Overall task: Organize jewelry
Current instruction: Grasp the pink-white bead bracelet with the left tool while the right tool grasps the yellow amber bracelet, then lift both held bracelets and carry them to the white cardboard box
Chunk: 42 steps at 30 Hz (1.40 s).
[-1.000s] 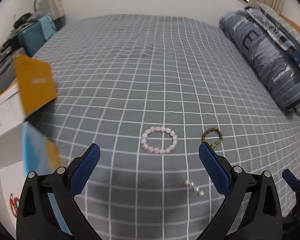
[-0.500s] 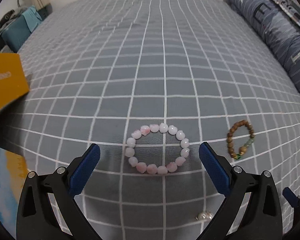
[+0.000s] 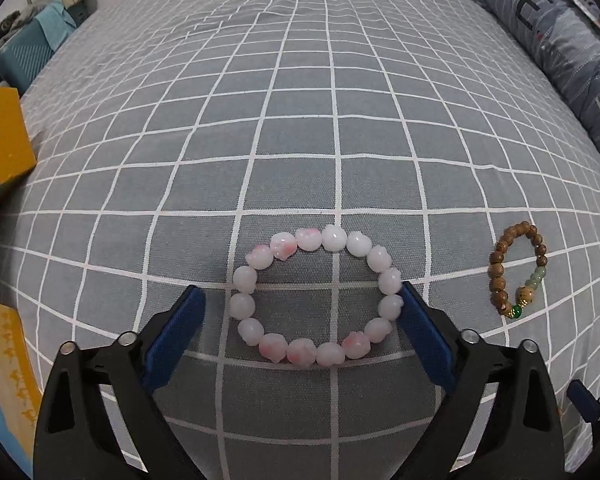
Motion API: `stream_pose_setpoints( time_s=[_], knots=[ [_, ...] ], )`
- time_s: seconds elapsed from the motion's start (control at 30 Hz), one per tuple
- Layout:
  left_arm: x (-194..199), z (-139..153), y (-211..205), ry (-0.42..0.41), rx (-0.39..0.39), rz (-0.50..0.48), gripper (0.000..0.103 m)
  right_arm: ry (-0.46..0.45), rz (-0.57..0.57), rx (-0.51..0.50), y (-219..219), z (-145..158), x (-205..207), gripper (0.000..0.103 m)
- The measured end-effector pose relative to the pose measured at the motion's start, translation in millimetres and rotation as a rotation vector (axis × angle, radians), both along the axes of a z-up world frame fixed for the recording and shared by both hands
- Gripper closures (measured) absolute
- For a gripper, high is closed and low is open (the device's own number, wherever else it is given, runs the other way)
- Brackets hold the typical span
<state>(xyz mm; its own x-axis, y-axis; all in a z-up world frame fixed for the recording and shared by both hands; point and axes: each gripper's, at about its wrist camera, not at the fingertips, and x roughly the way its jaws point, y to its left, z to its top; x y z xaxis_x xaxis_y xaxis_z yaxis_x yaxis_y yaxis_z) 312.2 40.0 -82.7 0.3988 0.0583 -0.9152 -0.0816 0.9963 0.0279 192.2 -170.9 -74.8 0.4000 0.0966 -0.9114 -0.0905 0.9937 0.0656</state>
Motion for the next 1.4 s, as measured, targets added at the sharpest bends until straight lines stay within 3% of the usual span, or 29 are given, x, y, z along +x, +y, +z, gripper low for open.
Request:
stream_pose_setpoints(
  time_s=[0.2,0.27,0.3,0.33,0.37,0.43,0.53,1.4],
  knots=[
    [-6.2,13.2,-5.2,-0.011,-0.011,0.009,0.046,0.0,-0.004,-0.032,-0.1,1.5,0.3,0.06],
    [-7.6,15.7,-5.9,-0.011,-0.002,0.014,0.066,0.0,-0.003,-0.038,0.6,1.4,0.0,0.067],
    [-8.4,16.7,-7.1,-0.01,0.007,0.015,0.071,-0.001,-0.003,-0.046,1.9,1.4,-0.3,0.07],
    [-9.0,16.7,-8.1,-0.008,0.007,0.012,0.082,-0.001,-0.002,-0.05,2.0,1.5,-0.7,0.078],
    [-9.9,17.1,-8.5,-0.004,0.01,0.006,0.085,-0.001,-0.004,-0.05,1.9,1.7,-0.3,0.087],
    [-11.2,18.5,-9.1,0.0,0.007,0.003,0.087,0.005,-0.023,-0.043,-0.3,2.9,0.6,0.094],
    [-13.6,21.5,-10.9,0.001,0.013,-0.003,0.091,0.007,-0.031,-0.036,-1.4,3.2,0.5,0.094],
    [-28.7,49.5,4.0,-0.069,-0.021,0.01,0.091,-0.081,-0.059,-0.053,4.8,27.3,-13.1,0.094]
  ],
)
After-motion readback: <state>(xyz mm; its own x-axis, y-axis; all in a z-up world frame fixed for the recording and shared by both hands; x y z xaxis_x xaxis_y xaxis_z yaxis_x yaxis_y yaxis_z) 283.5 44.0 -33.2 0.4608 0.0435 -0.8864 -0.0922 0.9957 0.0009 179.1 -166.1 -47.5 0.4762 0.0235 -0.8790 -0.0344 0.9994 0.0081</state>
